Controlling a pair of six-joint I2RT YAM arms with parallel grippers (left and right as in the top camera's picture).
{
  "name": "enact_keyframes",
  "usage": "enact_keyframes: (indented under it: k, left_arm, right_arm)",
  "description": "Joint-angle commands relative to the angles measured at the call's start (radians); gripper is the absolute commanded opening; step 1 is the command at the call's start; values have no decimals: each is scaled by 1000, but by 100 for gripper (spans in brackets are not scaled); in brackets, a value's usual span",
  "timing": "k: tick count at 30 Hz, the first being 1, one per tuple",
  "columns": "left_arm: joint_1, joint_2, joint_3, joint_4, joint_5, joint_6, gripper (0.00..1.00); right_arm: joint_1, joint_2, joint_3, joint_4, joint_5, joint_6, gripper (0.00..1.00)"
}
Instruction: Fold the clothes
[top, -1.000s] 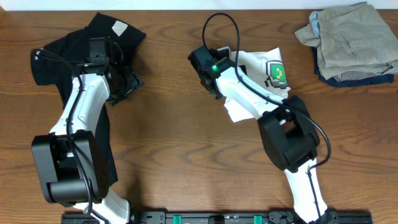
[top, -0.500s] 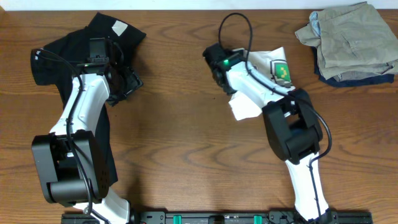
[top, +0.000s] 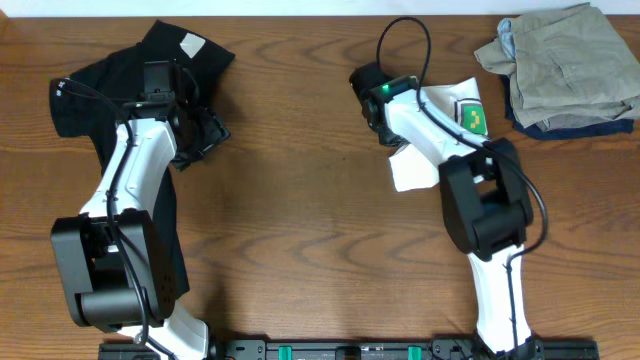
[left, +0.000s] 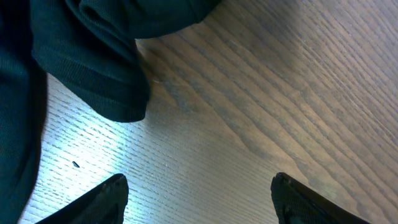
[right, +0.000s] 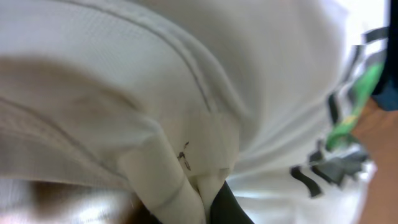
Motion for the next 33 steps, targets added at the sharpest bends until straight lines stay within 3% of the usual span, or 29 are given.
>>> enact_keyframes:
  k: [1,15,20,33]
  left_arm:
    - [3,8,23,-4,-5,9,75]
    - [3,8,23,-3,-5,9,75]
    - [3,8,23,-4,-5,9,75]
    - [3,8,23,-4,-5,9,75]
  right_arm:
    - [-10,-169,63,-10,6,-54,1]
    - [-197,-525,102,127,6,-349,1]
    - [-321,-532,102,215,19,-442,1]
    - [-631,-413,102,516,-47,-509,1]
